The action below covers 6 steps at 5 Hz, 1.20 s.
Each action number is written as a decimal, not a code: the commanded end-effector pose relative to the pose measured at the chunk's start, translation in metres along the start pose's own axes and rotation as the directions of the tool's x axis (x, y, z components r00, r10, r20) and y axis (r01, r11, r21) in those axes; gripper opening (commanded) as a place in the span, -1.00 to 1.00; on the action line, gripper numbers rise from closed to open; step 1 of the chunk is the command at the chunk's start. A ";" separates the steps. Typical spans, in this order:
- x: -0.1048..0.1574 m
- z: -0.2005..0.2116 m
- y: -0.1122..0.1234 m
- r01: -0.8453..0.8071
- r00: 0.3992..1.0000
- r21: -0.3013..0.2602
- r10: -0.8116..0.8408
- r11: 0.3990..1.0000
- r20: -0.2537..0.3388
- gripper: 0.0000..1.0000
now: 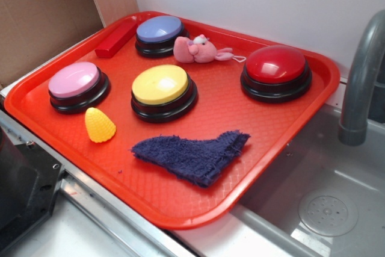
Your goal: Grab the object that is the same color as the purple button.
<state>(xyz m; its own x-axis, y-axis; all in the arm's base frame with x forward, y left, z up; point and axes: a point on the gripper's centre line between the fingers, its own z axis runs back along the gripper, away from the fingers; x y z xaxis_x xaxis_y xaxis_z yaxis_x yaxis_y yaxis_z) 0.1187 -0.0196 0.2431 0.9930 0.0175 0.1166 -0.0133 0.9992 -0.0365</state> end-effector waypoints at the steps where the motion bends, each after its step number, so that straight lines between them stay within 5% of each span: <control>1: 0.000 0.000 0.000 0.000 1.000 0.000 0.000 1.000 0.000 1.00; 2: 0.013 -0.024 -0.044 0.251 0.968 0.017 -0.251 0.968 0.020 1.00; 3: 0.031 -0.058 -0.073 0.484 0.875 0.001 -0.484 0.875 -0.028 1.00; 5: 0.027 -0.142 -0.091 0.796 0.600 0.003 -0.789 0.605 -0.132 1.00; 6: 0.026 -0.177 -0.091 0.834 0.537 -0.029 -0.823 0.551 -0.187 1.00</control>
<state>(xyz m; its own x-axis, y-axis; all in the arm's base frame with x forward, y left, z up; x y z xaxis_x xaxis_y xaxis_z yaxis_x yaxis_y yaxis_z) 0.1745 -0.1164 0.0701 0.5698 -0.8128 -0.1214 0.8208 0.5701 0.0359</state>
